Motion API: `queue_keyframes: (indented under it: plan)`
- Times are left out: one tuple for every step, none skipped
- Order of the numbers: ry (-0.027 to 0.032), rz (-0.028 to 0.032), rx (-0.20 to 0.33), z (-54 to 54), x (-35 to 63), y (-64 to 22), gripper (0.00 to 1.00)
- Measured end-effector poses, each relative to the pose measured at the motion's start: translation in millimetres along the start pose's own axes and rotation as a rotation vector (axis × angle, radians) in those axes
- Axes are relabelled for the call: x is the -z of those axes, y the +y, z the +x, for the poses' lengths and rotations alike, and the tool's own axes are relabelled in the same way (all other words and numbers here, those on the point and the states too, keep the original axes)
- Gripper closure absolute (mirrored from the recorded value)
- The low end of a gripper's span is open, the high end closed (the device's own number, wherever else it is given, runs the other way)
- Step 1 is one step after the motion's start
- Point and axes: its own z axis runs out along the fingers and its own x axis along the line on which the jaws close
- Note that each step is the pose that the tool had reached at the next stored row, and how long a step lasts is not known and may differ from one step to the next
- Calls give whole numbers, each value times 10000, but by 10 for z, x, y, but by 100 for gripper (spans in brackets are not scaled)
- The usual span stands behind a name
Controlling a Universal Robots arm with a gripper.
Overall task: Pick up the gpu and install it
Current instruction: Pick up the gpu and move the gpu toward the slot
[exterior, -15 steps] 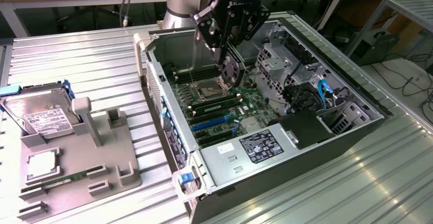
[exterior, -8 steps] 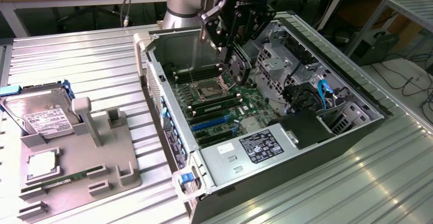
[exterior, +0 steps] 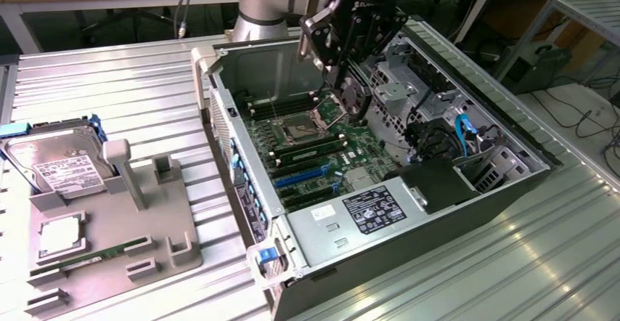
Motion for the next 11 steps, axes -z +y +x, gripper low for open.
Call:
queue_keyframes:
  plan:
    - [0, 0, 1, -41, -3, -2, 73]
    - [0, 0, 1, -69, -4, -4, 73]
    - [-1, -2, 1, -88, -6, -5, 73]
    - [0, -1, 0, -113, -7, -7, 73]
    - [0, 0, 0, -136, -9, -8, 73]
    - [0, 0, 0, -158, -11, -9, 73]
    - [0, -1, 1, -181, -14, -10, 73]
    - [0, 0, 1, -214, -17, -12, 73]
    - [-1, -1, 1, -254, -22, -15, 73]
    - [-1, -2, 1, -279, -24, -16, 73]
    - [0, 0, 1, -280, -24, -17, 73]
